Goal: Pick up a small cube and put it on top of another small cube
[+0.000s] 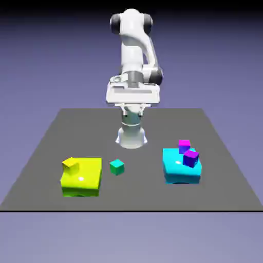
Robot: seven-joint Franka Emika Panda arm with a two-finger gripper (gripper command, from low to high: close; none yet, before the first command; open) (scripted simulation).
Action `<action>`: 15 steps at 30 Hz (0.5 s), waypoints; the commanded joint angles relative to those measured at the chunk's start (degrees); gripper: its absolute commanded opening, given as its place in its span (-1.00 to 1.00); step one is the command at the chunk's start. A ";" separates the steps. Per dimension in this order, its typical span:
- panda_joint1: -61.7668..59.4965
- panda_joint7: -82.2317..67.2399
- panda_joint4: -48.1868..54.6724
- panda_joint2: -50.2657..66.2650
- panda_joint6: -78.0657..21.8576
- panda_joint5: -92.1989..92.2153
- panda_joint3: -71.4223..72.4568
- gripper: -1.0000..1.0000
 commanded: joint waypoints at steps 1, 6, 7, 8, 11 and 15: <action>-0.15 -1.03 0.14 2.08 -2.23 -1.68 -0.11 0.00; -0.92 -6.20 0.82 12.46 -13.36 -10.08 -0.65 0.00; -1.07 -7.23 0.95 14.54 -15.58 -11.76 -0.76 0.00; -1.23 -8.26 1.09 16.61 -17.81 -13.44 -0.86 0.00; -1.69 -11.36 1.50 22.84 -24.48 -18.48 -1.19 0.00; -2.30 -15.49 2.04 31.15 -33.39 -25.20 -1.62 0.00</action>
